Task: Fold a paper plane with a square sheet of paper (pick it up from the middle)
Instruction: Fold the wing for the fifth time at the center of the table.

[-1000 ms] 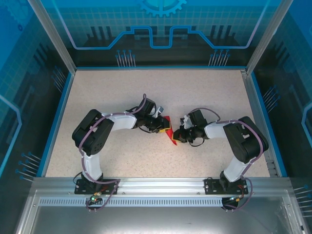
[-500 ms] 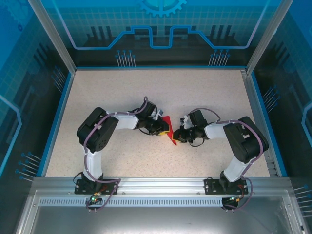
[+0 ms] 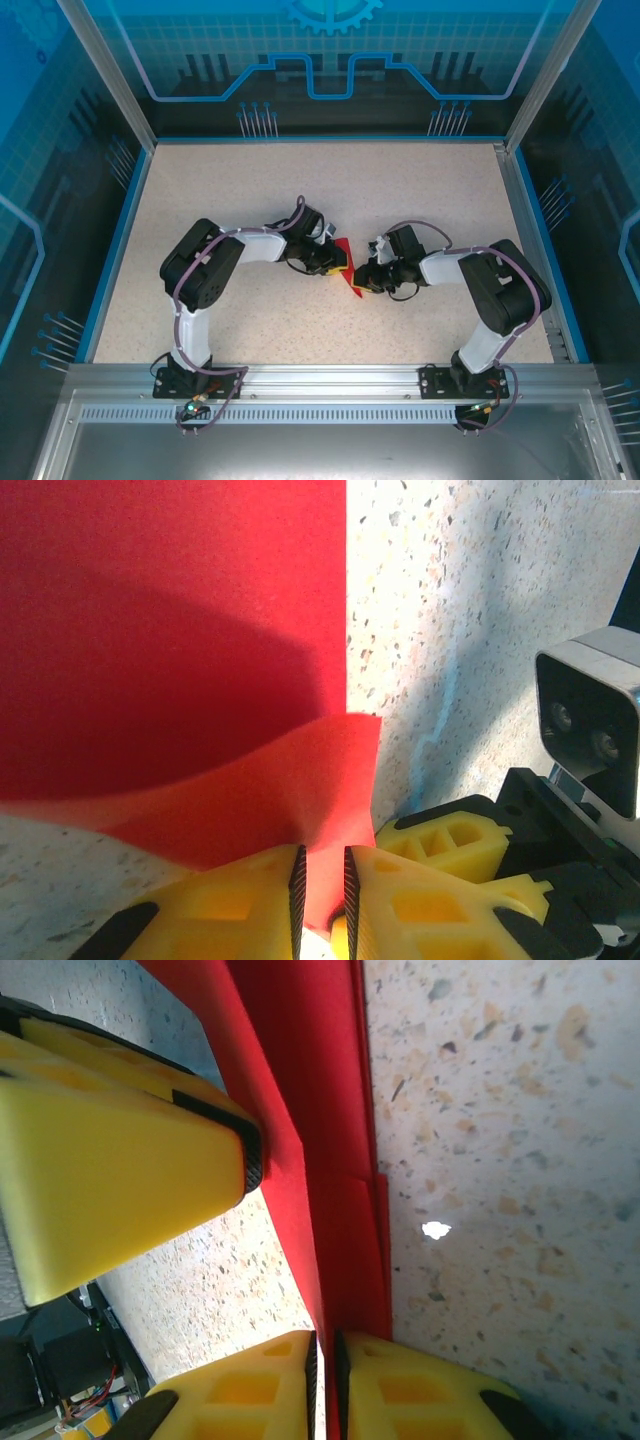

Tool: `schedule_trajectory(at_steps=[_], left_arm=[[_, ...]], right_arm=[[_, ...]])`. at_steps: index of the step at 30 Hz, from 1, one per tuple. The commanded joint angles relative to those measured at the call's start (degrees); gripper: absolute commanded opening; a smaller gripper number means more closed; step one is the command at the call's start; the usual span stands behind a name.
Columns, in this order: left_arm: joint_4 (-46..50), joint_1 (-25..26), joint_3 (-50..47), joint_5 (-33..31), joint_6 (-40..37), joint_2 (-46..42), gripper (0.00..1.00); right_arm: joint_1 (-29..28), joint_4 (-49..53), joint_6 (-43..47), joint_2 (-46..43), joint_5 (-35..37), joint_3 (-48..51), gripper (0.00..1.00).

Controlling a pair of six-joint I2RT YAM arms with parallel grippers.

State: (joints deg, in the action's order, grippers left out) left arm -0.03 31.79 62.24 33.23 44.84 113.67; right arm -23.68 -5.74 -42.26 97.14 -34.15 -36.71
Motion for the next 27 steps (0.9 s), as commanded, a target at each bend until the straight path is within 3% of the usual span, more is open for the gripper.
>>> schedule_trajectory(at_steps=[1, 15, 27], left_arm=[[2.71, 0.29, 2.0, -1.33, -1.64, 1.63, 0.21], [3.74, 0.28, 2.19, -1.55, -1.91, 2.17, 0.2], [3.94, 0.29, 2.01, -1.67, -1.62, 2.27, 0.2]], right_arm=[[0.3, 4.11, 1.9, -1.57, 0.1, 0.37, 0.17], [0.49, 9.96, 4.16, -6.11, -0.29, 0.06, 0.18], [-0.96, 10.48, 5.76, -1.21, -0.87, -0.49, 0.1]])
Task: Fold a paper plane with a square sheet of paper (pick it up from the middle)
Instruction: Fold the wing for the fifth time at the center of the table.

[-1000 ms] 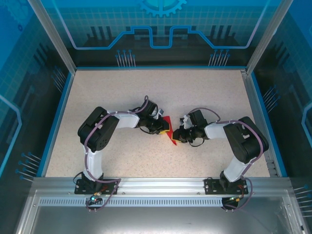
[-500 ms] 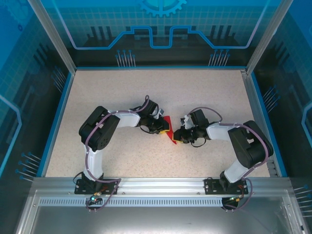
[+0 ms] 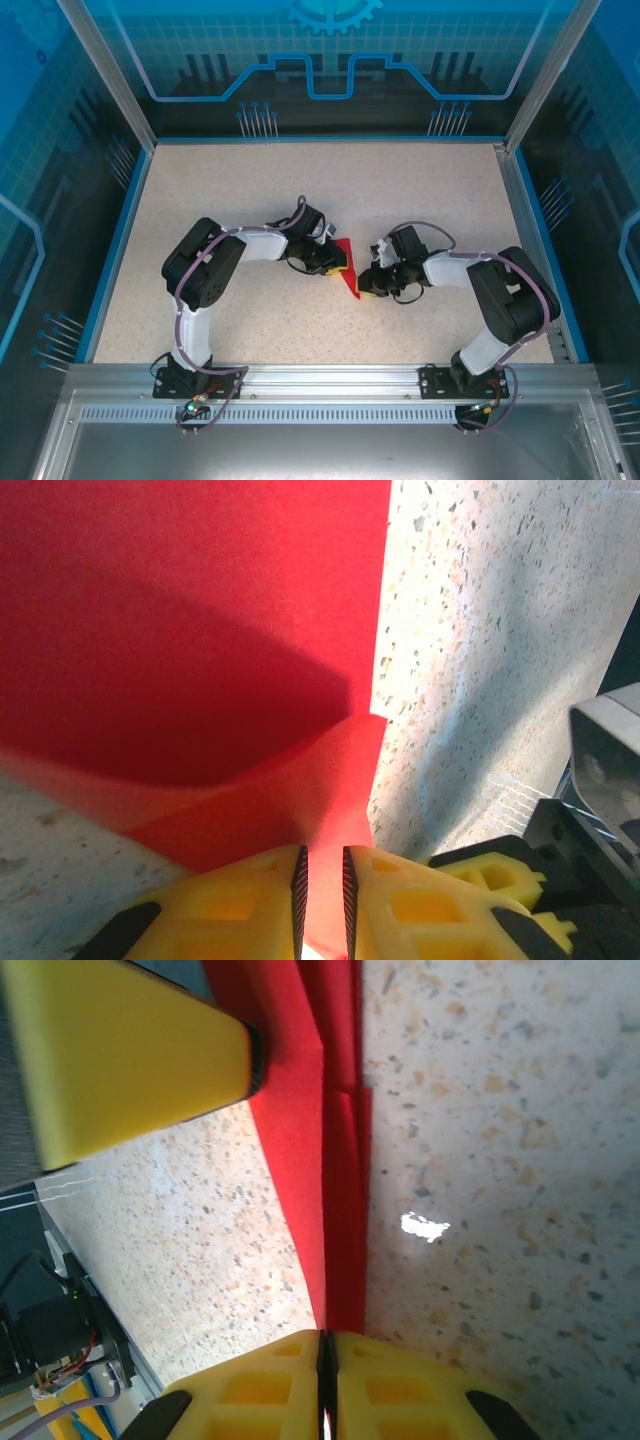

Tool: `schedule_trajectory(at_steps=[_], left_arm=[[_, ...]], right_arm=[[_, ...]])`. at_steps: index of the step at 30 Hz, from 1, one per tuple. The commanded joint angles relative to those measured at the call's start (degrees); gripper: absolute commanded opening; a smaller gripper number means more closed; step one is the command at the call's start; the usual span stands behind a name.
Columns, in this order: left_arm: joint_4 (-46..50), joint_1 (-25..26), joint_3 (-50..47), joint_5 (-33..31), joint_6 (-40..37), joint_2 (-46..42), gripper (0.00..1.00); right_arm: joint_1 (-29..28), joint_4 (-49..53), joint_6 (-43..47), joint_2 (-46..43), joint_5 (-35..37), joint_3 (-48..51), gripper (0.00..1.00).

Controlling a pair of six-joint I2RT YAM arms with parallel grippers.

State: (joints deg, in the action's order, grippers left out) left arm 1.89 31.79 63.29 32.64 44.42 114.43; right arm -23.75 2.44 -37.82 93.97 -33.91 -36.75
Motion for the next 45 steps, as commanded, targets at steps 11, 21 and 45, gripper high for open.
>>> schedule_trajectory(at_steps=[11, 21, 45], left_arm=[[2.15, 0.28, 1.04, -1.18, -1.18, 1.58, 0.2], [2.47, 0.29, 1.16, -1.29, -1.23, 1.67, 0.2], [1.41, 0.26, 1.6, -1.03, -0.74, -1.32, 0.21]], right_arm=[[-1.54, 3.71, 2.29, 1.1, -1.42, -1.56, 0.14], [-1.76, 5.04, 2.4, -1.14, -1.54, -0.13, 0.15], [-3.06, 17.79, 14.41, -1.87, 8.6, -7.62, 0.18]])
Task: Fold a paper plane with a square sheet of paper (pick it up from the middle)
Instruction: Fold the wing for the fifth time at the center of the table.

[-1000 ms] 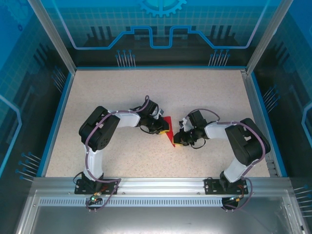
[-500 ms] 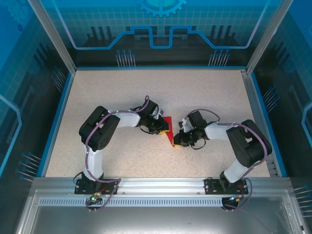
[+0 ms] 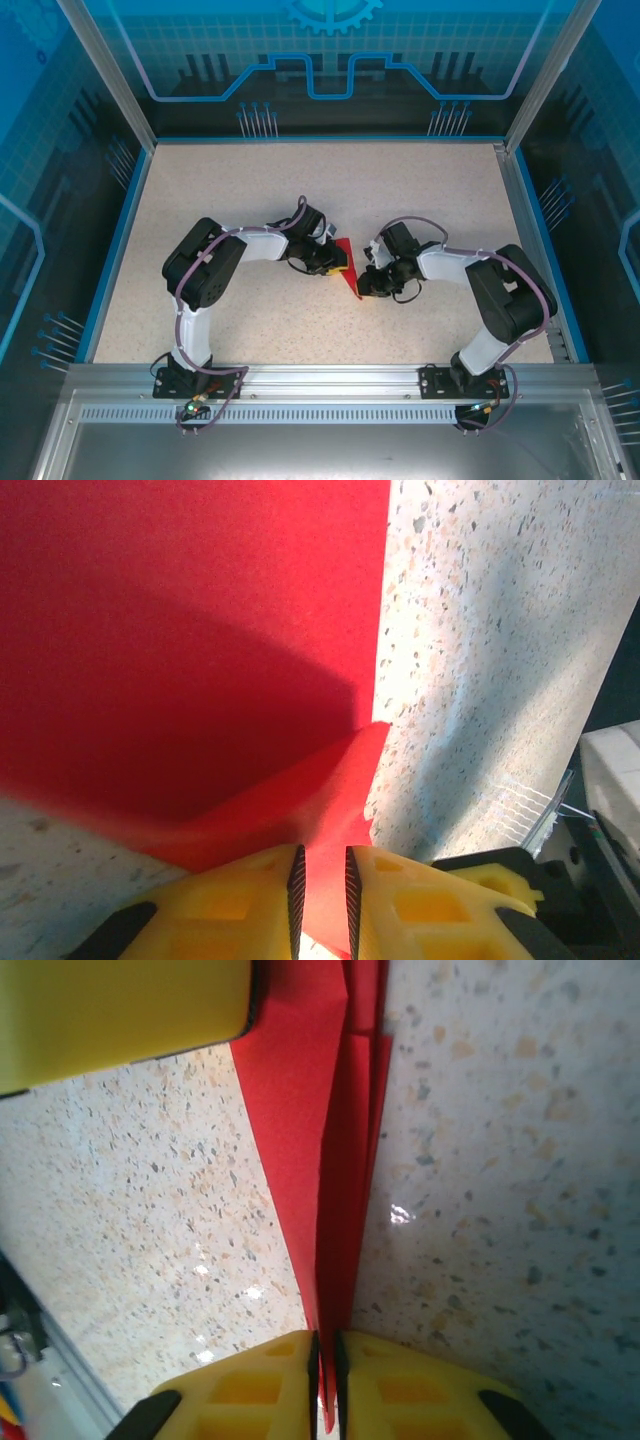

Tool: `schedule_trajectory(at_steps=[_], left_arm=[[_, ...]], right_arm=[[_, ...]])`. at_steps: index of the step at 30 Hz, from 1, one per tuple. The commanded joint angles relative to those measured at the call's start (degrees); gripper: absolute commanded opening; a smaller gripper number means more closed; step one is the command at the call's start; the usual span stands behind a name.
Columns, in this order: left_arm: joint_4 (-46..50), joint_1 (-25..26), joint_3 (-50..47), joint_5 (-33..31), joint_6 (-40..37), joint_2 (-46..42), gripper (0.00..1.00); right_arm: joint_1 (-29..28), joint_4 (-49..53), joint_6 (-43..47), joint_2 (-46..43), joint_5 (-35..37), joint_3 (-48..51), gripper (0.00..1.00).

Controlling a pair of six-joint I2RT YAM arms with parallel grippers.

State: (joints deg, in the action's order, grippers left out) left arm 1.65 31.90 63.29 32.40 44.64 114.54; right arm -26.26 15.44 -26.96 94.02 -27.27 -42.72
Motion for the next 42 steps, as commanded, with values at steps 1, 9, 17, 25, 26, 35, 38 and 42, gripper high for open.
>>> schedule_trajectory(at_steps=[1, 9, 17, 25, 26, 35, 38, 42], left_arm=[[2.11, 0.17, 1.77, -0.84, -1.09, -0.84, 0.21], [1.68, 0.18, 1.56, -0.59, -0.27, 0.57, 0.21], [1.72, 0.18, 1.2, -0.62, -0.37, 0.65, 0.21], [1.76, 0.18, 1.05, -0.6, -0.4, 0.52, 0.21], [1.83, 0.18, 1.05, -0.63, -0.41, 0.43, 0.21], [1.79, 0.18, 1.01, -0.1, -0.27, -1.71, 0.22], [0.07, 0.18, 0.55, 1.31, 0.08, -3.31, 0.24], [-2.21, 0.15, -0.65, 2.57, 0.58, -6.03, 0.3]], right_arm=[[-0.55, 4.49, 3.15, -2.51, 1.43, -1.87, 0.2], [-0.59, 4.07, -0.47, -4.73, 2.09, -2.36, 0.24], [-0.73, 4.51, -1.79, -3.61, 3.17, -2.09, 0.25], [-1.42, 4.25, -1.65, -1.93, 1.66, -2.38, 0.2], [-1.44, 4.33, -1.55, -1.68, 1.65, -2.49, 0.19], [-1.66, 4.14, -0.36, -1.21, 1.64, -2.88, 0.05], [-1.76, 4.68, 0.58, -1.21, 1.9, -3.2, 0.03], [-2.31, 4.86, 1.66, -1.34, 2.02, -3.5, 0.02]])
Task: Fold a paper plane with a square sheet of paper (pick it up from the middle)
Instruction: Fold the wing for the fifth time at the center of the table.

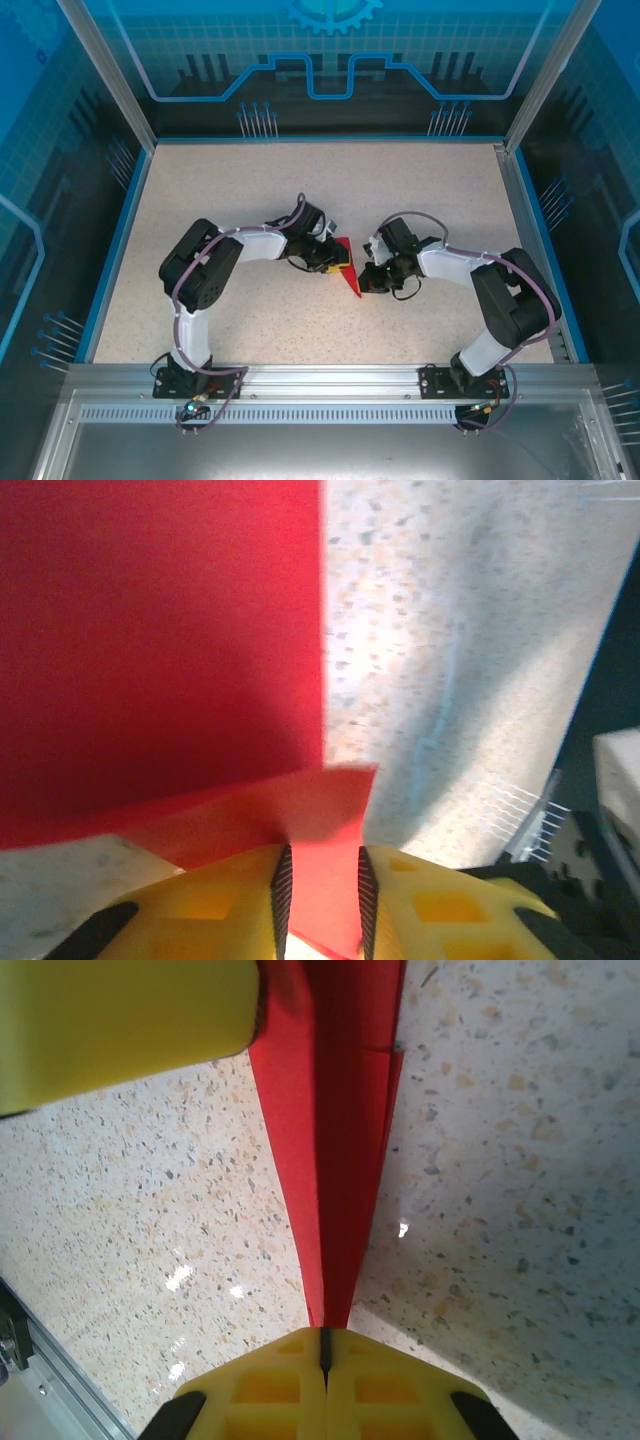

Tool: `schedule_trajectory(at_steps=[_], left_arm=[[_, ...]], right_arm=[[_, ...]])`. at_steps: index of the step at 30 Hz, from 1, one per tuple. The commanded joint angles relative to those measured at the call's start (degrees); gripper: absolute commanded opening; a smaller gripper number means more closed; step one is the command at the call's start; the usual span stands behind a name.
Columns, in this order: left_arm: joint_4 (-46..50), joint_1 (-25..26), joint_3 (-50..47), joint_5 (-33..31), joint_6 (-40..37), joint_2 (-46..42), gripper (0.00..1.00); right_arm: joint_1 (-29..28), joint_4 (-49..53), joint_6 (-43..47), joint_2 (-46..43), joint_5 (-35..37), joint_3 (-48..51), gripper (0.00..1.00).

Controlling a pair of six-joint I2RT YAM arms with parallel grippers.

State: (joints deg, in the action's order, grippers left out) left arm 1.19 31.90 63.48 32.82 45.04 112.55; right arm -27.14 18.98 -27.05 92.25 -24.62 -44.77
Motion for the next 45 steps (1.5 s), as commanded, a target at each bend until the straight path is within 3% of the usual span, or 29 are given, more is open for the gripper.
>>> schedule_trajectory(at_steps=[1, 14, 23, 32, 42, 45], left_arm=[[-1.96, 0.15, -1.1, 2.17, 0.1, -4.67, 0.31], [-3.93, 0.18, -5.99, 1.77, 0.22, -7.28, 0.34], [-4.63, 0.18, -7.06, 1.24, -0.44, -9.88, 0.35], [-2.48, -0.86, -7.26, -5.24, 1.68, -13.78, 0.4], [-0.53, -8.19, -13.33, -10.92, 5.44, -21.42, 0.45], [-0.43, -9.84, -15.18, -11.71, 6.68, -22.5, 0.48]], right_arm=[[-1.81, 1.39, 1.93, 0.35, -0.41, -1.52, 0.01], [-3.39, 0.49, 1.79, 1.33, 1.02, -1.07, 0.02], [-3.49, 0.58, 2.0, -0.68, 1.65, -2.16, 0.12], [-8.45, 4.99, 4.45, -2.25, 14.33, -6.98, 0.29], [-14.87, 6.67, 3.26, -0.35, 26.5, -10.94, 0.36], [-17.64, 7.07, 3.05, -0.16, 31.1, -11.65, 0.42]])
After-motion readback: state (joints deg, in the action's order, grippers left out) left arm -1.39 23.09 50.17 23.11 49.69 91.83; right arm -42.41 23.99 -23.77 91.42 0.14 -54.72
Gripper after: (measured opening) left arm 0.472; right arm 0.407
